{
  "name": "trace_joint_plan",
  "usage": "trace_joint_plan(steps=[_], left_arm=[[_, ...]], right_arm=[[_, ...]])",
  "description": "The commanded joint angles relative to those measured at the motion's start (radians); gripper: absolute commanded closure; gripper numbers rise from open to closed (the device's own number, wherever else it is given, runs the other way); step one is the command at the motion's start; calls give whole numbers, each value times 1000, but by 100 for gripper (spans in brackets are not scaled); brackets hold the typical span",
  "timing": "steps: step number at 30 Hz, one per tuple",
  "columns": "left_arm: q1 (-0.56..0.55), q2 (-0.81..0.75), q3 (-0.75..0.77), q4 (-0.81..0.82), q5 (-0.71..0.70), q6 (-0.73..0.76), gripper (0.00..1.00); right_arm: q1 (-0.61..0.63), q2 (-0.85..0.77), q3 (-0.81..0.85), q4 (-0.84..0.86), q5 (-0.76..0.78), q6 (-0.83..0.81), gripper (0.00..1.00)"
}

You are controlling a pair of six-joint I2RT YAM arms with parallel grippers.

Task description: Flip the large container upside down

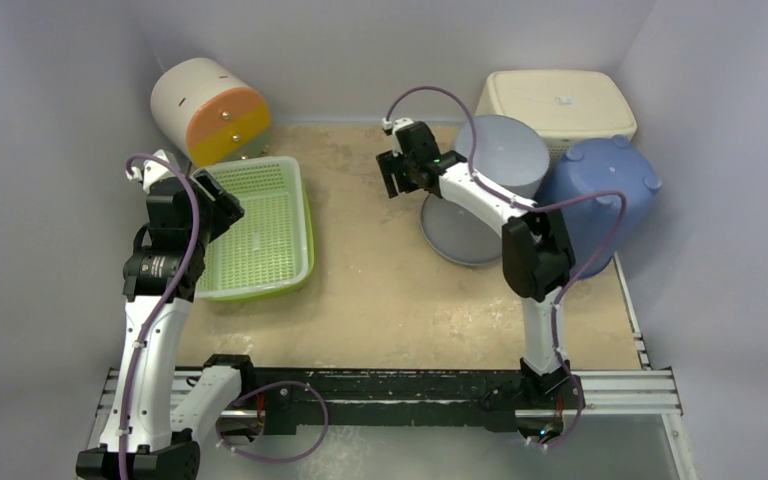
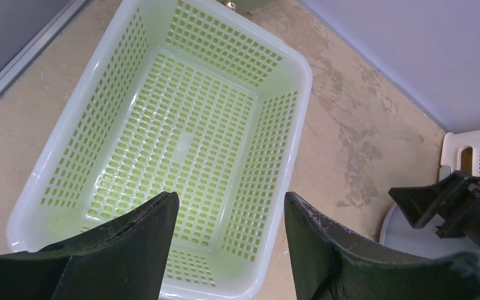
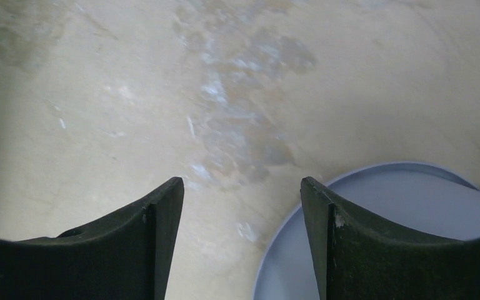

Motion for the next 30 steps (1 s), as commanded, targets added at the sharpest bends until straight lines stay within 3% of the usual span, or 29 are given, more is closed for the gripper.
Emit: trace_joint_plan(steps=[1,9,14,22,27,30], left_arm=[[5,-1,-2,40,-2,16,37],[5,15,-17,61,24,13,37],[6,29,-16,62,28,19,37],[5,39,-28,70,12,11,36],[6,38,-33,56,-11,10,25],[5,37,-21,32,-41,23,24]], right_arm=[[-27,-170,-100,24,72,40,29],[-101,-287,-313,37,101,86,27],[-114,-306,-343,43,101,69,28],[-62,-311,-253,44,72,-61,27],[37,-273,-124,21,83,-117,27],[96,-199,1,-29,58,-126,27]])
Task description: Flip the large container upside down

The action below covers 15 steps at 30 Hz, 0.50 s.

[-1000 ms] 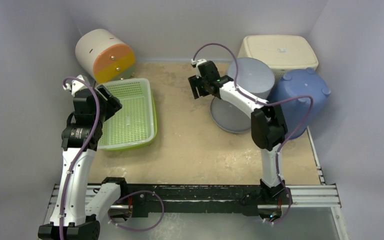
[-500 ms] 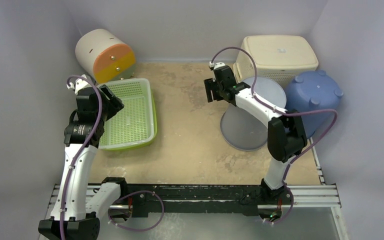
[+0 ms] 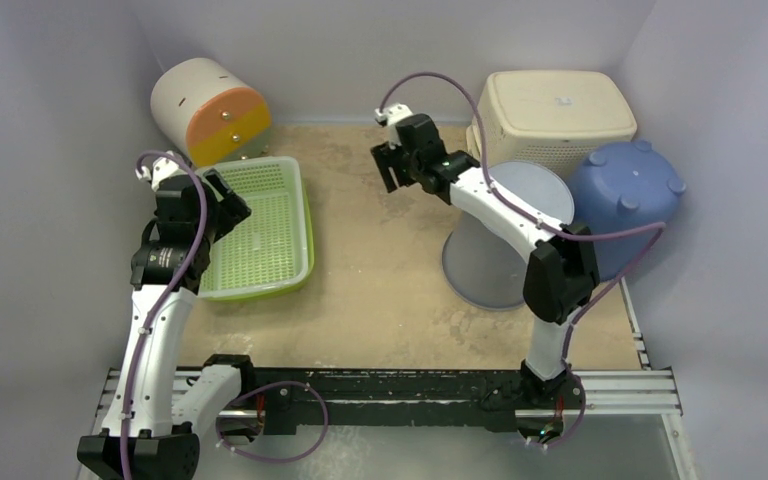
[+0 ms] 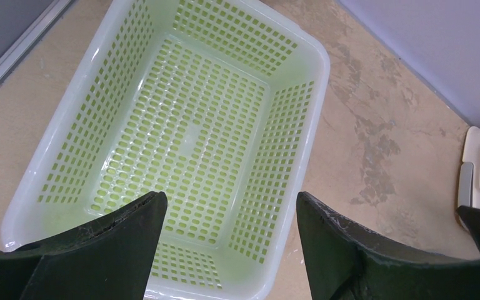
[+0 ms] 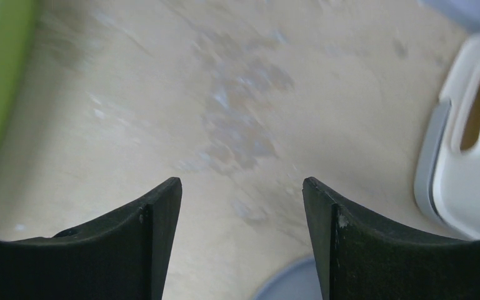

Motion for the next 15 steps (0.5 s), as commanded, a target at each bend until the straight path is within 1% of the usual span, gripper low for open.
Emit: trace_joint_plan(steps=[1,4,7,11,13,15], left_arm=[[6,-5,16,6,-52,25,24],[6,-9,20,-4,-50,21,24],[6,-13,14,-13,-52,16,24],[5,-15,15,-20,-55,16,23],[5,-15,16,-20,-51,14,23],[5,-13,13,-20,-50,14,23]], right_arm=[[87,83,203,-46,-35,-49,27],[101,179,327,-84,-126,-31,27],[102,295,497,-134,-198,-25,28],[102,425,713,-194,-338,4,30],[102,452,751,-178,-426,31,31],[102,454,734,-144,-515,57,32]])
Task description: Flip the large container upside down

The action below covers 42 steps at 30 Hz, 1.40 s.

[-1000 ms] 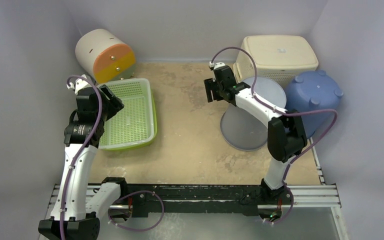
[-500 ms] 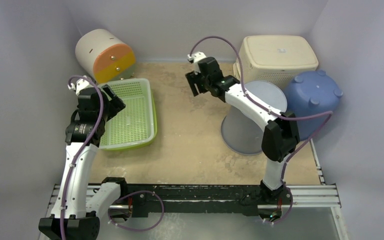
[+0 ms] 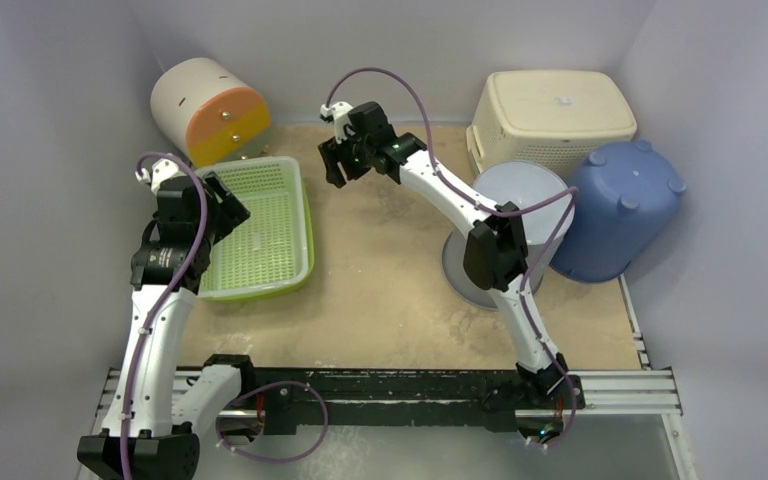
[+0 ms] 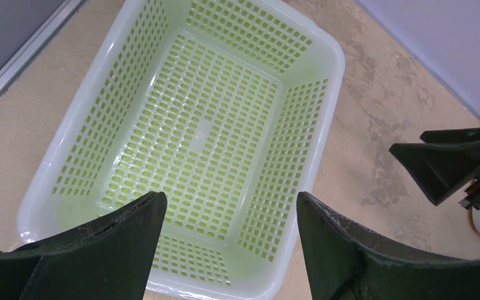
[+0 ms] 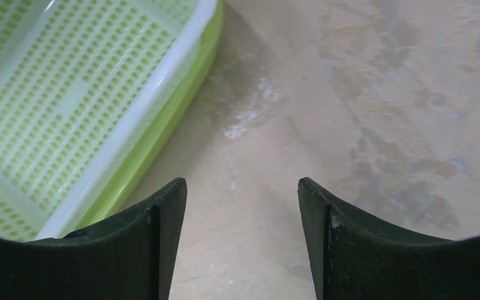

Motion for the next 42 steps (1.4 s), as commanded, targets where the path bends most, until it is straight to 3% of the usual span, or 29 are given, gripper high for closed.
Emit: trace_joint_plan(steps=[1,7,16,21,26,30,35,42], left_arm=[[5,-14,9,13,-17,14,23],[6,-21,-48,30,-27,23,24],[5,-23,-88,68,-9,62,31],[5,-40,-80,143,132,142,39],[3,-16,-100,246,262,153,39],[-35,68,-135,341,278,152,44],[-137,214,-101,398,193,174,45],[-169,397,-31,437,164,179,45]], right_arm=[[-2,-28,39,19,-265,66,33],[33,-57,-68,106,-398,95,36],[65,7,-26,93,-443,140,38],[67,-86,-82,90,-274,143,38],[63,-219,-138,70,30,132,35],[48,-284,-139,35,205,123,33],[13,-311,-132,-10,201,129,32],[8,-335,-147,-23,193,114,32]])
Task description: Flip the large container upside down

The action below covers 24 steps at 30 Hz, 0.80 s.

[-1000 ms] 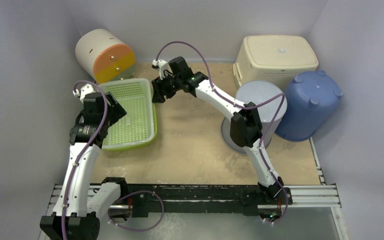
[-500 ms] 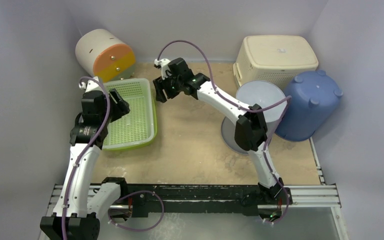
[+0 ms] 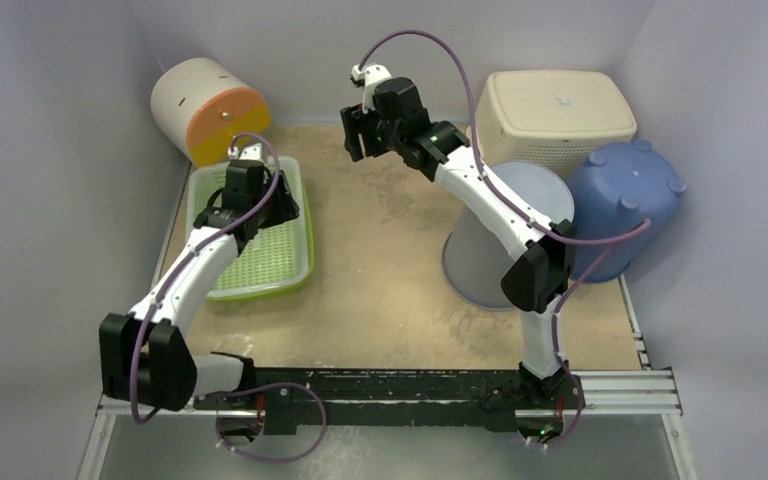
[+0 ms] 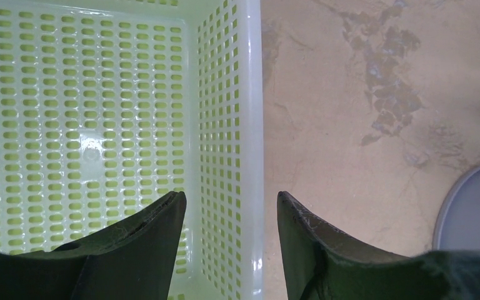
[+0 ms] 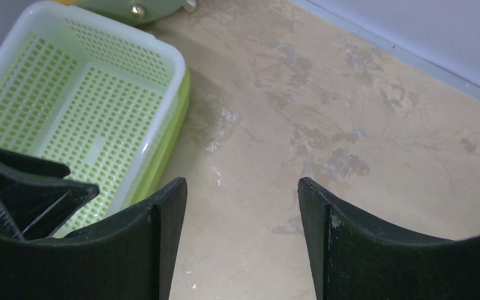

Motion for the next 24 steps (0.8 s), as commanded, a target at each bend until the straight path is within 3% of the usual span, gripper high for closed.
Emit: trace_joint_plan(steps=[1,12,21,24], left_arm=[[-10,76,77,95,-38,27,45],[-48,203,83,171,-27,3,45],[-57,255,81,160,-110,26,55],[-58,273,81,156,-120,41,64]], right_arm=[[3,-20,6,-38,18,-18,32],[-71,-61,-69,-28,-29,-8,32],[-94,-97,-88,-45,-26,-30,32],[-97,-121,-108,-46,-18,-35,32]])
